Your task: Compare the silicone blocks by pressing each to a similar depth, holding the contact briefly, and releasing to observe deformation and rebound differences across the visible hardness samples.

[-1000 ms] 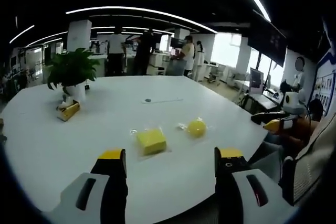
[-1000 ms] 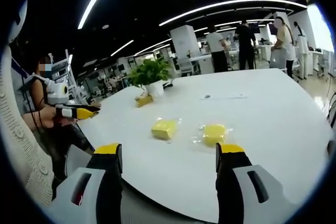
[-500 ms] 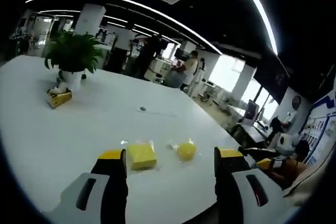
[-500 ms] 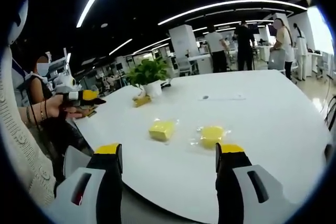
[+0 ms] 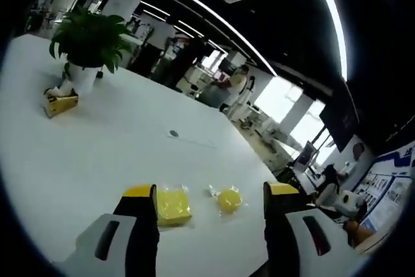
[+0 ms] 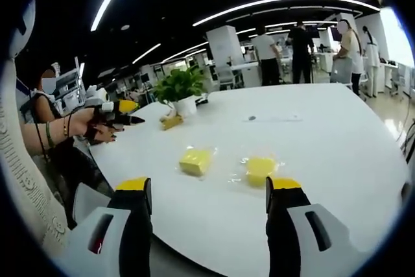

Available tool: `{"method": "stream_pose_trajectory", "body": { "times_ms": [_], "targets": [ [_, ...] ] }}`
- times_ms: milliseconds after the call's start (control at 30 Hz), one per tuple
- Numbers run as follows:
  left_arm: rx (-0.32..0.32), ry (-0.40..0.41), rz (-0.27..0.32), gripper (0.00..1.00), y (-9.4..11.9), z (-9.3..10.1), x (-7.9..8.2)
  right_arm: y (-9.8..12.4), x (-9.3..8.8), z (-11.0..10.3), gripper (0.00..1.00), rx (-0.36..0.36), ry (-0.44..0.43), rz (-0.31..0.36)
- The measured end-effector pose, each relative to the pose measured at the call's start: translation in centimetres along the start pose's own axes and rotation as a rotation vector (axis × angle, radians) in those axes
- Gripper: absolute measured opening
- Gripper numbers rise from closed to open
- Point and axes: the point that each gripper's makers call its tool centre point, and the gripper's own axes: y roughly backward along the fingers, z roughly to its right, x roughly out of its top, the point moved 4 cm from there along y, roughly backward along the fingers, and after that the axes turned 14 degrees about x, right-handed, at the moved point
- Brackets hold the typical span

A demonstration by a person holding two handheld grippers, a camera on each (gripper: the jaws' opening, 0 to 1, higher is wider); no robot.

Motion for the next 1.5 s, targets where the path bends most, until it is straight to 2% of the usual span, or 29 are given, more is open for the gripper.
{"method": "stream_pose_trajectory", "body": {
  "times_ms": [233,367,500,633,733,933,1233,1267,1367,1500],
  "targets": [
    [0.004,-0.008,-0.081,0.66,-4.5,-1.9,-1.5,-1.2,-0.5,1.1,0.67,0.004,-0.021,-0.037],
    [0.008,0.039,-0.128,0.7,-6.8,-2.9,-2.6,-1.7,-0.7,1.7,0.66,-0.003,-0.024,-0.064],
    [0.0,0.081,-0.148,0.71,-8.7,-4.0,-3.4,-2.0,-0.9,2.1,0.66,-0.017,-0.037,-0.079],
    [0.003,0.088,-0.165,0.71,-10.4,-5.0,-4.4,-2.2,-1.2,2.6,0.66,-0.026,-0.049,-0.095],
    [0.01,0.152,-0.179,0.71,-11.8,-6.1,-5.3,-2.3,-1.4,2.9,0.66,-0.033,-0.059,-0.109],
    [0.017,0.238,-0.17,0.65,-14.4,-8.3,-6.4,-2.5,-1.7,3.3,0.67,-0.046,-0.067,-0.139],
    [-0.03,0.339,-0.196,0.56,-17.4,-9.1,-7.6,-3.3,-2.0,4.0,0.66,-0.059,-0.071,-0.181],
    [-0.051,0.364,-0.203,0.52,-17.6,-9.0,-7.8,-3.4,-1.9,4.1,0.66,-0.06,-0.073,-0.18],
    [-0.06,0.398,-0.212,0.41,-18.0,-9.3,-8.3,-3.6,-2.0,4.3,0.66,-0.057,-0.072,-0.186],
    [-0.066,0.456,-0.223,0.35,-18.2,-9.6,-8.8,-3.9,-2.1,4.3,0.66,-0.053,-0.071,-0.198]
  ]
}}
